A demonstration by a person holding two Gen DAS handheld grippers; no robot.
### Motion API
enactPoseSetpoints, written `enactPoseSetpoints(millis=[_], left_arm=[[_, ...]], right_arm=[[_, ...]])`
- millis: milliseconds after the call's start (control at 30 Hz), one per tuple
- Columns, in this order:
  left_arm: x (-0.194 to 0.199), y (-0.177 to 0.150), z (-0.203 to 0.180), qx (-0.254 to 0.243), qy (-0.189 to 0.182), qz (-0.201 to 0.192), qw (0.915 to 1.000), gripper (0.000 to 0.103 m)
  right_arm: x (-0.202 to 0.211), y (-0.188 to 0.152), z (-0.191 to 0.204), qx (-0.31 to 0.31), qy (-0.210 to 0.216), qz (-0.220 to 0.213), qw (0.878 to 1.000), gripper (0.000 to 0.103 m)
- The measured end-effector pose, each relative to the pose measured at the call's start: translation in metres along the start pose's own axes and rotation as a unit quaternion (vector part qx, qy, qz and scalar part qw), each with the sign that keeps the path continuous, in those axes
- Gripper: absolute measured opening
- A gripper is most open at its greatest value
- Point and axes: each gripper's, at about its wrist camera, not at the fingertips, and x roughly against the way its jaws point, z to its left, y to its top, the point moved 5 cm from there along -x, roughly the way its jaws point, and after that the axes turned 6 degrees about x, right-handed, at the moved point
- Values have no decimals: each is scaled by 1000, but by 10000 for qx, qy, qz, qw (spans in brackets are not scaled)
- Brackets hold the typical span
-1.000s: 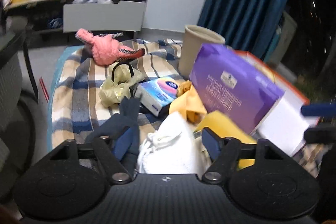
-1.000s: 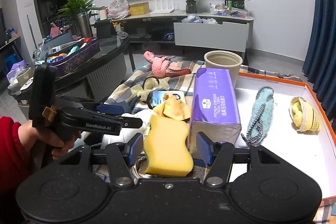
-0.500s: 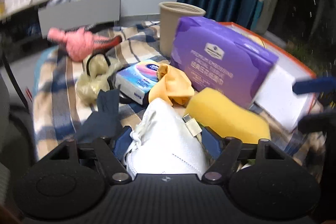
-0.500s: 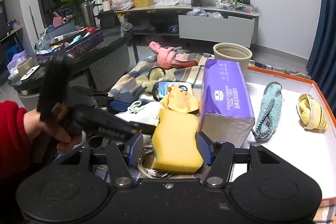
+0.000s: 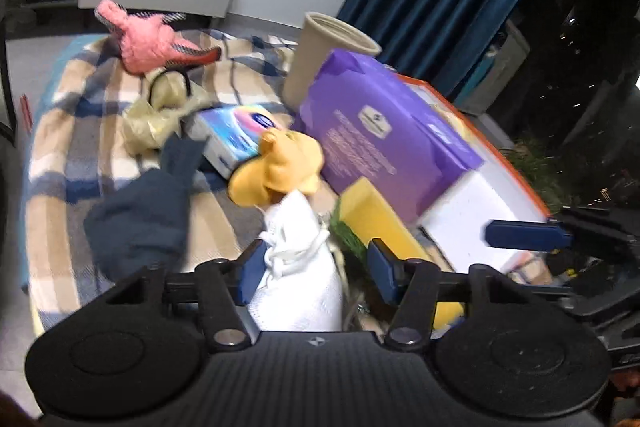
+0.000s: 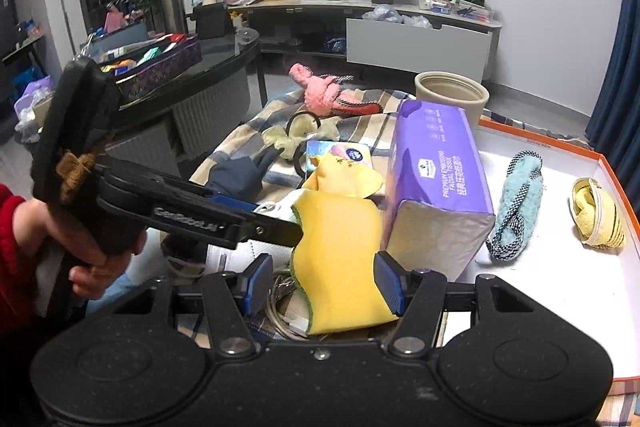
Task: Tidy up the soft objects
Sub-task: 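Lift the white mask with the left tool while the right tool grasps the yellow-green sponge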
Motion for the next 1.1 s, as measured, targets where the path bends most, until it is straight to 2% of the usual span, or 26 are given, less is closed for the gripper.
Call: enactPoseSetpoints(millis=[33, 133, 267, 300, 333, 367, 467, 533, 667, 833, 967, 1100], left_arm=[[2, -3, -2, 19, -80, 20, 10000, 62], [7, -10, -3, 26, -168, 84, 9998, 63], [2, -19, 4, 131, 94, 323, 9993, 63], [2, -20, 4, 178, 124, 325, 9992, 57], [3, -22, 5, 220, 160, 310, 9992, 42], [1, -21, 3, 245, 175, 297, 9991, 35], [1, -21, -3, 172, 466, 90, 9987, 31], [9, -18, 1, 412, 440, -63, 9982, 29], [35, -7, 2, 475, 637, -477, 9957, 29], [65, 7, -10, 136, 1132, -1003, 9884, 29], [71, 9, -13, 43, 1542, -1137, 9815, 30], [76, 6, -8, 229, 1577, -1186, 9801, 30]], right_arm=[[0, 0, 1, 33, -18, 15, 10000, 68], [-3, -3, 1, 89, -54, 65, 9999, 68], [-5, -7, 3, 121, -78, 115, 9998, 68], [-5, -7, 3, 111, -74, 127, 9998, 68], [-5, -8, 3, 118, -77, 130, 9998, 68], [-5, -8, 3, 134, -81, 129, 9998, 68], [-3, -7, 2, 147, -112, 103, 9998, 68], [-3, -7, 0, 98, -118, 83, 9998, 68], [-7, -6, 2, 63, -101, 79, 9999, 68], [-21, -1, 14, 242, -39, 107, 9996, 68], [-39, -3, 23, 418, -81, 284, 9987, 72], [-55, -6, 32, 861, -364, 383, 9949, 77]])
